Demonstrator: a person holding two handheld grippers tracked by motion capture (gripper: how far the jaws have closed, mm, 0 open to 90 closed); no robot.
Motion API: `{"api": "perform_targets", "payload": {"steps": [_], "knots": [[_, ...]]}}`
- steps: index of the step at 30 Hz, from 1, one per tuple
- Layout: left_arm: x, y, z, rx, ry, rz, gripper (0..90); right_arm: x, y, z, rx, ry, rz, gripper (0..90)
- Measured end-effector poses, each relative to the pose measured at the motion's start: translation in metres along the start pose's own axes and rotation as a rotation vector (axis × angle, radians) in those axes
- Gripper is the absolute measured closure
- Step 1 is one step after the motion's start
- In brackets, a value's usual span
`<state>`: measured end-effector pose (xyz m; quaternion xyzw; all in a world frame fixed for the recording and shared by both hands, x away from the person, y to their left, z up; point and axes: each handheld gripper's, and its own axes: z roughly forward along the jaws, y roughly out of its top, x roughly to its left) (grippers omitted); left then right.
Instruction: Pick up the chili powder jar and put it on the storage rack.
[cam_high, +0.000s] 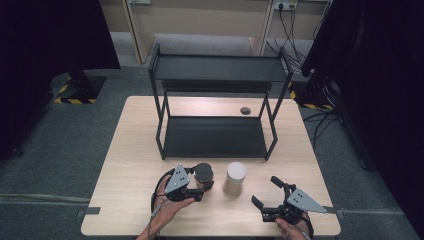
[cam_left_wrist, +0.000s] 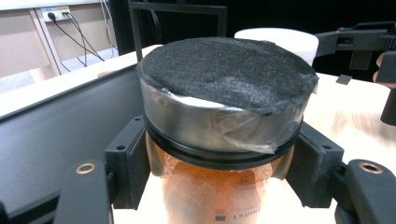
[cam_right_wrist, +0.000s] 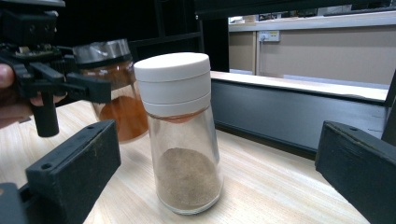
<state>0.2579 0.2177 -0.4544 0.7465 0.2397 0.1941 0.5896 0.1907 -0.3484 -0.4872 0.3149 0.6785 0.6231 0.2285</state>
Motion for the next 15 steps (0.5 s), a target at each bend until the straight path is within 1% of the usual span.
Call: {"api": "perform_targets", "payload": {"steps": [7,15], "knots": [[0.005,0.014,-0.003,-0.004,0.003,-0.004,32.3,0.0,0.0,0.0,0.0,0.0,0.0,0.4],[0.009,0.028,-0.007,-0.009,0.009,-0.017,32.3,0.0,0.0,0.0,-0.001,0.001,0.0,0.4]]}}
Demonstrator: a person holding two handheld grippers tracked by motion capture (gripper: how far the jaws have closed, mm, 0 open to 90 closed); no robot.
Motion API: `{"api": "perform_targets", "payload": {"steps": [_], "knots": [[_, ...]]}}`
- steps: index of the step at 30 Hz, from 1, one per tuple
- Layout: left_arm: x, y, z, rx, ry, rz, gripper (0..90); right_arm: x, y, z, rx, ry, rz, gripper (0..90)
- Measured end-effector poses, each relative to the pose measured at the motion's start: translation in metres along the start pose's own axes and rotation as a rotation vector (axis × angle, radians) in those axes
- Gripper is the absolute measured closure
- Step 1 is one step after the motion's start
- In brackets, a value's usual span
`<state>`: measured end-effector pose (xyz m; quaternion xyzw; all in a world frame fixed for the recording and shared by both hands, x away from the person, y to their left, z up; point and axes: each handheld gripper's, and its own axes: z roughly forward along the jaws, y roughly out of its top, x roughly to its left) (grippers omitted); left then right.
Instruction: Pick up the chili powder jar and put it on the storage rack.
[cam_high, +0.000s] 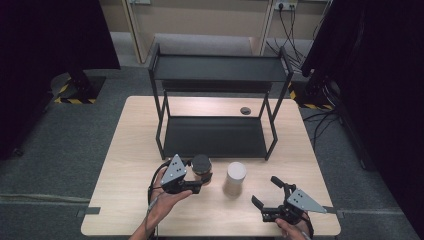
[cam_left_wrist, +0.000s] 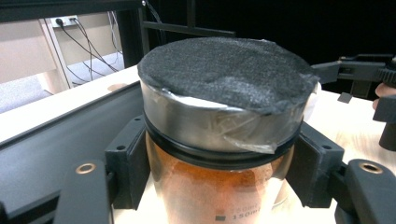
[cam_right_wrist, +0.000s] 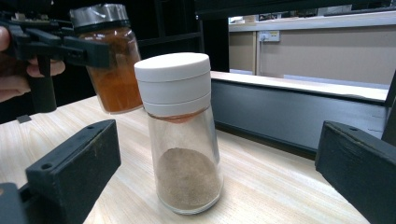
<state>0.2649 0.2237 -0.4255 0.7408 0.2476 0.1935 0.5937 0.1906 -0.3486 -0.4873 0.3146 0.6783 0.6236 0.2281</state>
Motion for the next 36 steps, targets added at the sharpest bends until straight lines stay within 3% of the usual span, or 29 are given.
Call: {"api": "perform_targets", "payload": {"steps": [17,36], "knots": [[0.012,0.037,-0.008,-0.011,0.007,-0.002,32.3,0.0,0.0,0.0,0.001,0.001,-0.002,0.4],[0.033,0.101,-0.015,-0.002,0.029,-0.016,32.3,0.0,0.0,0.0,0.001,0.003,0.0,0.4]]}}
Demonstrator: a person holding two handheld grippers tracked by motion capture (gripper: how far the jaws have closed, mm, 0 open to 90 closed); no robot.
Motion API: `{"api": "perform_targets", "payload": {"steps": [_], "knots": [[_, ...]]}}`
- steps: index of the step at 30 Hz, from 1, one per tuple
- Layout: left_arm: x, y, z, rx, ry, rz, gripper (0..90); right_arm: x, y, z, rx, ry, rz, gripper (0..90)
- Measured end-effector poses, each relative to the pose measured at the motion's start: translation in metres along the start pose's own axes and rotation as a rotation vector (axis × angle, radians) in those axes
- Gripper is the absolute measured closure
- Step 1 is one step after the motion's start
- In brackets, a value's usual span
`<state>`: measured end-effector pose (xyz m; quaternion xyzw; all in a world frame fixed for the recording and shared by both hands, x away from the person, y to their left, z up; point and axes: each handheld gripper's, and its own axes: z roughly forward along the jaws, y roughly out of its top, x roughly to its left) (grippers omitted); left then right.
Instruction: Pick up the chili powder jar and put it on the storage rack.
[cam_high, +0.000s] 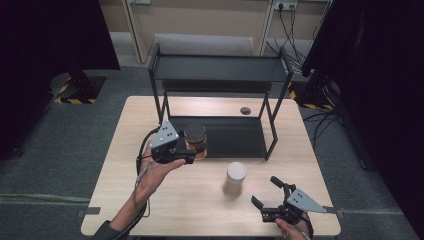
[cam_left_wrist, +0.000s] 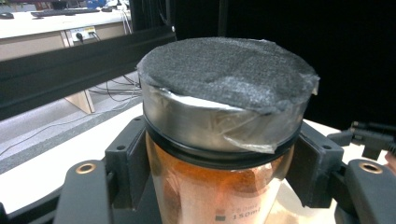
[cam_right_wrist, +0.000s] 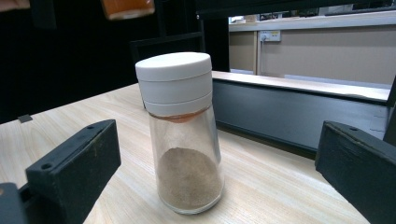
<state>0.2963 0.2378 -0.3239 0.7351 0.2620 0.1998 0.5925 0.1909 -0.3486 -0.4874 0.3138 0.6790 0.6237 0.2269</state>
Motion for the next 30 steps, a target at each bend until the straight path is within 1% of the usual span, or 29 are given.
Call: {"api": "perform_targets", "payload": {"steps": [5,8,11,14,16,23,30], "knots": [[0.004,0.018,-0.001,0.0,-0.002,-0.004,32.3,0.0,0.0,0.0,0.0,0.0,0.004,0.4],[0.003,0.028,0.0,0.008,0.001,0.006,32.3,0.0,0.0,0.0,0.0,0.002,0.004,0.4],[0.005,0.035,0.001,0.005,-0.009,-0.005,32.3,-0.001,0.0,0.0,-0.002,0.002,0.006,0.4],[0.006,0.045,0.001,0.01,-0.013,-0.003,32.3,-0.001,0.0,0.0,-0.002,0.003,0.006,0.4],[0.008,0.05,0.001,0.007,-0.014,-0.013,32.3,-0.001,0.0,0.0,-0.001,0.003,0.006,0.4],[0.011,0.068,0.002,0.004,-0.004,-0.022,32.3,-0.002,-0.001,0.0,-0.003,0.006,0.009,0.4],[0.012,0.085,0.003,-0.004,0.021,-0.011,32.3,-0.002,-0.001,0.0,-0.003,0.007,0.012,0.5]]}}
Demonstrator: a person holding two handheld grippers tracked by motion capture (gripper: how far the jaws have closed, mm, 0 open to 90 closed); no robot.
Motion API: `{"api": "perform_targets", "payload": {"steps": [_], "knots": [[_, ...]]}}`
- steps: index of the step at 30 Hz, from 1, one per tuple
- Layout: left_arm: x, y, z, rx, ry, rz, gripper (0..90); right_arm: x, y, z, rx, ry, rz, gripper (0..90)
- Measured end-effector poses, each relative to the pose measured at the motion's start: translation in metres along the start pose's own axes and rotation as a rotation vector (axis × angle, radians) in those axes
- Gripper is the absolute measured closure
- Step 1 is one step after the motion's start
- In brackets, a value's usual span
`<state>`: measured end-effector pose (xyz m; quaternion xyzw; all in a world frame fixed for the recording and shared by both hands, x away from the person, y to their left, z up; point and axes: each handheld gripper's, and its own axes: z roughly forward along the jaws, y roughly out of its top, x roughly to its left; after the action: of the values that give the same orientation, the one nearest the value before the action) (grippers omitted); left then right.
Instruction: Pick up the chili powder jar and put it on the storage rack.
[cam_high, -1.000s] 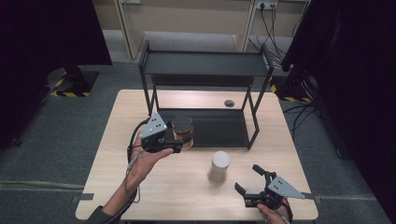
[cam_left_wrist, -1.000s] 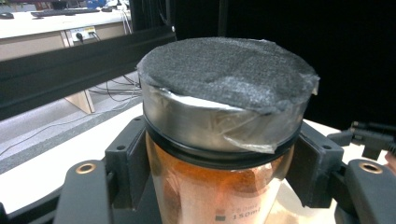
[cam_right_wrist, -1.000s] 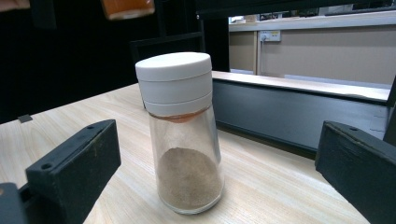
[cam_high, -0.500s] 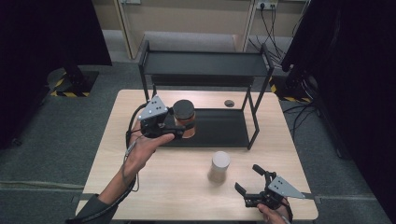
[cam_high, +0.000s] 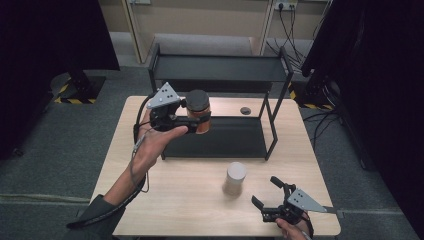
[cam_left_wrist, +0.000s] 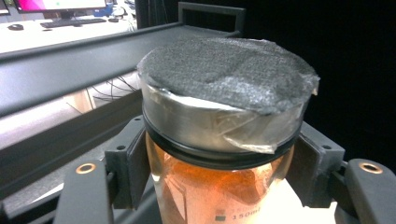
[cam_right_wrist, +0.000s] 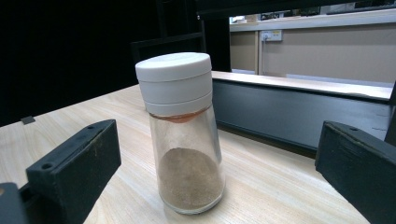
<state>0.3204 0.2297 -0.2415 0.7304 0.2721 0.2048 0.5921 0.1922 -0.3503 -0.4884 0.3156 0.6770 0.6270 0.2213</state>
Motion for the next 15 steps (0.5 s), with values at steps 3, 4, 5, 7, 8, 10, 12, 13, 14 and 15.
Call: {"api": "perform_targets", "payload": {"steps": [3,4,5,7,8,10,12,13,14,15], "knots": [[0.003,0.006,-0.001,-0.008,0.006,-0.009,32.3,0.0,0.0,0.0,0.001,0.001,0.003,0.5],[0.004,0.008,-0.001,-0.01,0.009,-0.011,32.3,0.0,0.0,0.0,0.002,0.002,0.003,0.5],[0.005,0.011,-0.001,-0.009,0.013,-0.012,32.3,0.0,0.0,0.0,0.002,0.002,0.003,0.5],[0.007,0.016,-0.002,-0.006,0.025,-0.012,32.3,0.0,0.0,0.0,0.002,0.002,0.003,0.6],[0.008,0.019,-0.002,-0.006,0.029,-0.013,32.3,0.0,0.0,0.0,0.002,0.001,0.004,0.6],[0.011,0.023,-0.003,-0.006,0.034,-0.016,32.3,0.0,0.0,0.0,0.002,0.0,0.008,0.6],[0.012,0.028,-0.003,0.0,0.045,-0.009,32.3,0.0,0.0,0.0,0.001,0.0,0.009,0.6],[0.013,0.031,-0.004,0.005,0.048,-0.007,32.3,-0.001,0.0,0.0,0.001,0.0,0.009,0.6],[0.014,0.033,-0.004,0.006,0.051,-0.009,32.3,-0.001,0.0,0.0,0.002,0.0,0.009,0.6],[0.015,0.036,-0.004,0.008,0.057,-0.008,32.3,-0.001,0.0,0.0,0.003,0.0,0.009,0.6]]}}
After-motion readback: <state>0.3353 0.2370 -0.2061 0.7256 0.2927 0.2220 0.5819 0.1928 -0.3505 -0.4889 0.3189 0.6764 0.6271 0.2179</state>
